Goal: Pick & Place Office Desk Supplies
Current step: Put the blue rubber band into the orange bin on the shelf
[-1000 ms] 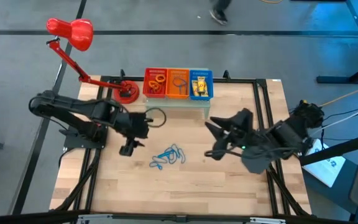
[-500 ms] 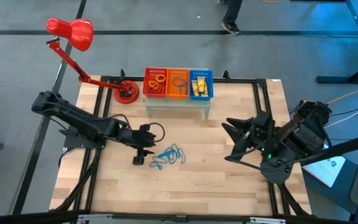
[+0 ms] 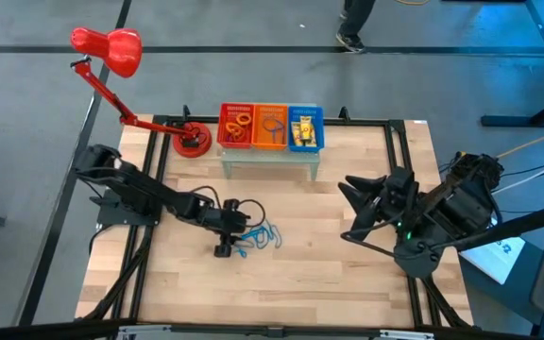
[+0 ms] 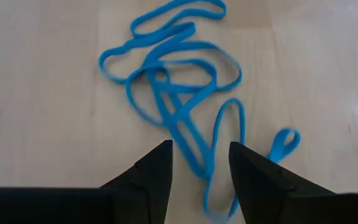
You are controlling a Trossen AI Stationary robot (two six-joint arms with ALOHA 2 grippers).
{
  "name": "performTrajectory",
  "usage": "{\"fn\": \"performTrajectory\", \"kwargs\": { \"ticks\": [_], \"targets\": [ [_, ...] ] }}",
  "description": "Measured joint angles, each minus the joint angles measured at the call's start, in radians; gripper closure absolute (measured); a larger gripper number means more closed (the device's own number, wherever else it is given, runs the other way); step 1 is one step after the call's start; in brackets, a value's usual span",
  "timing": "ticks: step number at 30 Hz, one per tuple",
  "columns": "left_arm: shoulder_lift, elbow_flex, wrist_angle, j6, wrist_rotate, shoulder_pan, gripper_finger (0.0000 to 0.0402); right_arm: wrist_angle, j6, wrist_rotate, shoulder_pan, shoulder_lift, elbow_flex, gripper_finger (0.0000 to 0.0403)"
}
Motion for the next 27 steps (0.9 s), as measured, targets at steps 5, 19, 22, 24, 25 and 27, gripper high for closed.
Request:
{"fn": "performTrajectory", "kwargs": {
  "ticks": [5, 19, 22, 24, 25, 27],
  "targets": [
    [0.059, 0.0, 0.063, -0.04, 0.011, -0.007, 0.026, 0.001, 0.005, -0.009, 0.0, 0.0, 0.0, 0.027],
    [0.069, -0.024, 0.074, -0.1, 0.017, -0.007, 0.0317, 0.004, 0.025, -0.019, 0.0, 0.0, 0.0, 0.027],
    [0.069, -0.04, 0.085, -0.113, 0.018, -0.007, 0.032, 0.004, 0.026, -0.019, 0.0, 0.0, 0.0, 0.027],
    [0.069, -0.043, 0.09, -0.113, 0.018, -0.007, 0.032, 0.004, 0.026, -0.019, 0.0, 0.0, 0.0, 0.027],
    [0.069, -0.043, 0.091, -0.113, 0.018, -0.007, 0.032, 0.004, 0.026, -0.019, 0.0, 0.0, -0.001, 0.027],
    [0.069, -0.043, 0.094, -0.114, 0.016, -0.007, 0.032, 0.004, 0.026, -0.019, 0.0, 0.0, -0.001, 0.027]
  ]
}}
